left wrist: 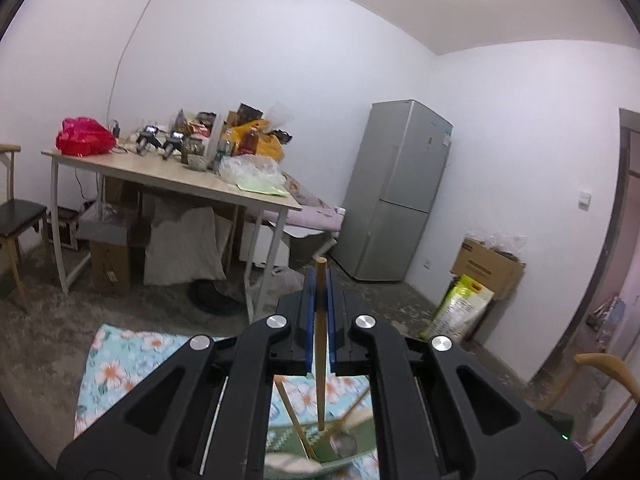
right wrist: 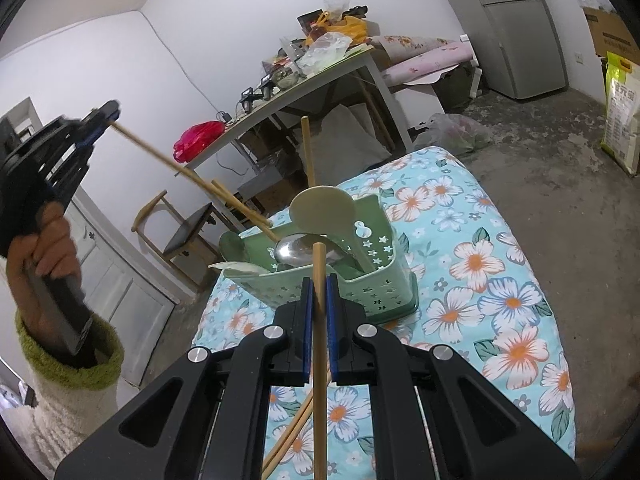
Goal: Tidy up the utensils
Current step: 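Lower the left gripper's chopstick into the green basket and open the left gripper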
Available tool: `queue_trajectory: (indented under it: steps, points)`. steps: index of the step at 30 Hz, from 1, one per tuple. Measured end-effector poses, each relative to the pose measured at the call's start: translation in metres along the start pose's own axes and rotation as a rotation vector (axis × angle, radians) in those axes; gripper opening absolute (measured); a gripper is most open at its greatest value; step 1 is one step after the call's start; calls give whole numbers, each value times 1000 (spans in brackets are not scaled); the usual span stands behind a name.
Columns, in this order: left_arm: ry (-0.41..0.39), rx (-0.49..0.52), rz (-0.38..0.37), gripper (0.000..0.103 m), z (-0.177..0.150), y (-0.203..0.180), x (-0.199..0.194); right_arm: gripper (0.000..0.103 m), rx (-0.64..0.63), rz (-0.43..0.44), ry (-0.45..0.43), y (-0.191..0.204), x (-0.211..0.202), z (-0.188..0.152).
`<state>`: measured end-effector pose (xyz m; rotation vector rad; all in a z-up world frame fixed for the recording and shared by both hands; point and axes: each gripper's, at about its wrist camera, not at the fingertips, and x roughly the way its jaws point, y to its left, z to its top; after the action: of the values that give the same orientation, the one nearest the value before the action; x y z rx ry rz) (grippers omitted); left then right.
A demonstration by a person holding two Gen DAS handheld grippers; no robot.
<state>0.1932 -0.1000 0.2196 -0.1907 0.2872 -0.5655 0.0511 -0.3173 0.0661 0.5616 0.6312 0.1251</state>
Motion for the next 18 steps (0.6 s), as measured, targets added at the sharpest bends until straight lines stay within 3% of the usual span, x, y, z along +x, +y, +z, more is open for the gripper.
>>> queue_trajectory:
  steps: [5, 12, 15, 18]
  points:
    - [7, 53, 51, 4, -12, -10, 31, 7, 6, -5, 4, -3, 1, 0]
    - [75, 80, 74, 4, -44, -10, 62, 7, 17, -14, 8, -8, 1, 1]
    - [84, 72, 71, 4, -50, -4, 62, 7, 16, -13, 7, -8, 1, 1]
    - [42, 60, 77, 4, -44, 0, 48, 7, 12, -12, 7, -6, 1, 1]
